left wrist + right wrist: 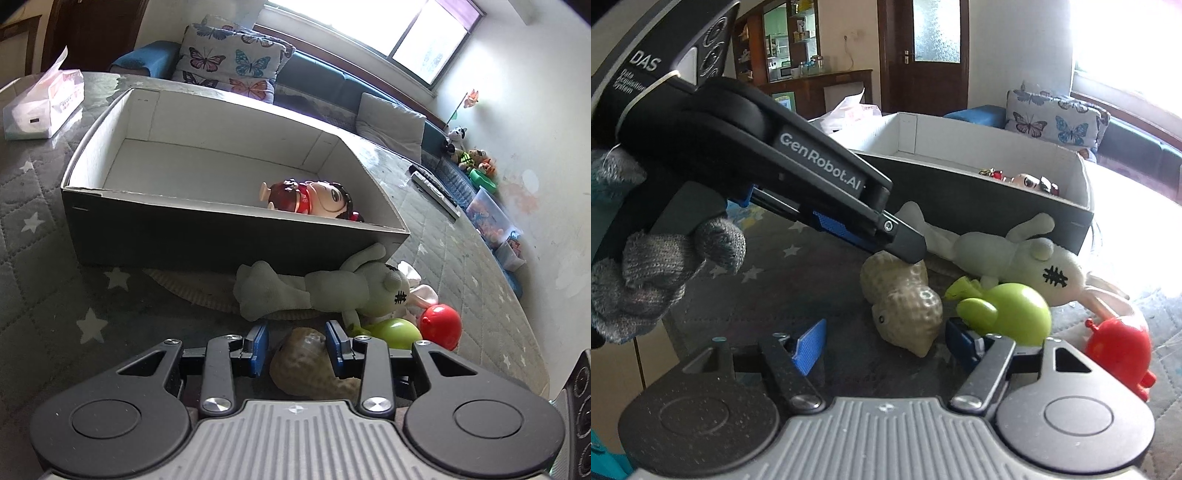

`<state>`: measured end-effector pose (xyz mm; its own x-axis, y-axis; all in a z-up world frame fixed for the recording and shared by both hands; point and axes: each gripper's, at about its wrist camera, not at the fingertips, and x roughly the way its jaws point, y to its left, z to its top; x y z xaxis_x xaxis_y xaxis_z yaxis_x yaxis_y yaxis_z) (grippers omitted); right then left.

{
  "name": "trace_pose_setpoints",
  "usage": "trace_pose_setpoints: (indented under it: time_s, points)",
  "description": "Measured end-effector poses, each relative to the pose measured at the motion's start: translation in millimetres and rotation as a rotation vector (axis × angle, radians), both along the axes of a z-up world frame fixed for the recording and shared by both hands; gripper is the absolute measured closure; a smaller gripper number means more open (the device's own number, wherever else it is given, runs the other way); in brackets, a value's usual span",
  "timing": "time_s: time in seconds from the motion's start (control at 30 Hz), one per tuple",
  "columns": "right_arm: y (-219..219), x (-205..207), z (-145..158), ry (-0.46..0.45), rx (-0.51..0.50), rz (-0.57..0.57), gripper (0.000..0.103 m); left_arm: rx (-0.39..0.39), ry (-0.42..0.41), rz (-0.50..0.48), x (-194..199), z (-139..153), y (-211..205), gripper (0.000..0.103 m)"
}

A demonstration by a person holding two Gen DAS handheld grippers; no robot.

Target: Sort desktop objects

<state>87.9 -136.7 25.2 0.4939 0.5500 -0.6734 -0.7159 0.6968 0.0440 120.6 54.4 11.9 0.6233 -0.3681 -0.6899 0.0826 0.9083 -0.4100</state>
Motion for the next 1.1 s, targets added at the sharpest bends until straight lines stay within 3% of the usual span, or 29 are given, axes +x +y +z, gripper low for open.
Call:
trace_pose_setpoints:
  time_s: [0.33,0.7,1.1]
  points:
    - [1.4,2.2,-8.1,-0.017,0.001,-0.001,0.029,-0.008,0.004,-0.011,0.5,-1.8,-0.9,0.066]
    - [11.2,9.2,-15.0,-0.013,0.025,0.048,0.001,-0.018,0.006,-0.019,1.0,-3.8,-0.4,0.066]
    - [15.8,4.2,-17.9,-0.029,0.002,0.066,0.000,-0.031,0.010,-0.028,2.6,-4.7,0.5,0.066]
